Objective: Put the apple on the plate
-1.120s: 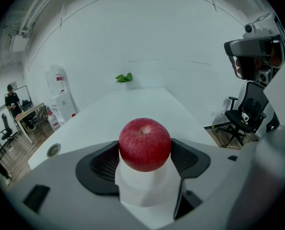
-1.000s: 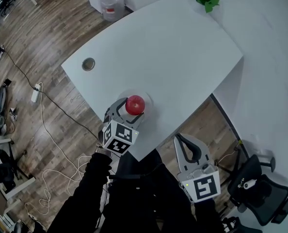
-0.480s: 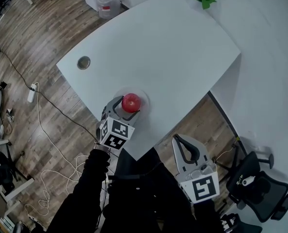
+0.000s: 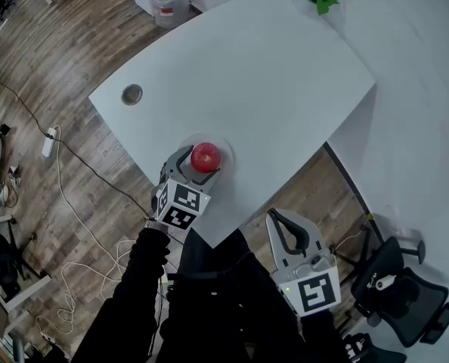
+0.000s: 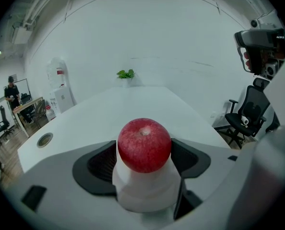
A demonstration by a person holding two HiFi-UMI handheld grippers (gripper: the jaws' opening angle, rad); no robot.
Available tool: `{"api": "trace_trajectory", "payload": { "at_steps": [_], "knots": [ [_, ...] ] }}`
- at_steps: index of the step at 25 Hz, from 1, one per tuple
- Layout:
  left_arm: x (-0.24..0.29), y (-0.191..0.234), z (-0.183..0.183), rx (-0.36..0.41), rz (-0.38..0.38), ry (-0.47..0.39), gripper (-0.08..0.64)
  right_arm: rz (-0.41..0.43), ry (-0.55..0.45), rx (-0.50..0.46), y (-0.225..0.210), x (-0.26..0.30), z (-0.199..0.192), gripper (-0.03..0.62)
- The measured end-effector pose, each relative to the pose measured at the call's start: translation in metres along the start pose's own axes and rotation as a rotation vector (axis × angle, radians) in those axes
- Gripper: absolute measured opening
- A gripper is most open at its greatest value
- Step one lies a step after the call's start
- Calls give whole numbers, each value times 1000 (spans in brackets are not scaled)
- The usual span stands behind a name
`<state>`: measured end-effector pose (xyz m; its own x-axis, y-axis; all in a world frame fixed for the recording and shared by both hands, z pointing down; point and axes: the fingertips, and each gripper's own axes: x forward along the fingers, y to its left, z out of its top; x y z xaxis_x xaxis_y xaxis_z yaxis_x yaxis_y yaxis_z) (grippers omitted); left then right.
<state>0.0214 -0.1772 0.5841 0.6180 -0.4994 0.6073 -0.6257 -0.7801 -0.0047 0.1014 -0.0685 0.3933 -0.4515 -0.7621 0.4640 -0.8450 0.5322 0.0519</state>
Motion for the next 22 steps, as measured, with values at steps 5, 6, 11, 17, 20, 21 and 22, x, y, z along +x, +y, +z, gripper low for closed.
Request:
{"api": "trace_trajectory", "payload": {
  "at_steps": [5, 6, 11, 17, 20, 21, 22],
  "knots": [
    [-2, 5, 1, -27, -3, -14, 348, 3, 7, 1, 4, 2, -2, 43],
    [-3, 4, 2, -29, -6, -16, 350, 4, 8, 0, 4, 2, -2, 43],
    [-6, 2, 2, -23, -22, -14, 351, 11, -3, -4, 9, 2, 1, 43],
    [-13, -4, 3, -27, -16, -23, 351, 14, -3, -3, 12, 0, 0, 43],
    [-19, -2, 7, -39, -7, -41, 351, 21, 6, -12, 15, 2, -1, 42],
    [-22, -1, 9, -45, -4, -48, 351, 23, 7, -15, 16, 3, -1, 41],
    [-25, 0, 10, -51, 0, -56, 351, 24, 7, -16, 18, 4, -1, 43]
  ]
}}
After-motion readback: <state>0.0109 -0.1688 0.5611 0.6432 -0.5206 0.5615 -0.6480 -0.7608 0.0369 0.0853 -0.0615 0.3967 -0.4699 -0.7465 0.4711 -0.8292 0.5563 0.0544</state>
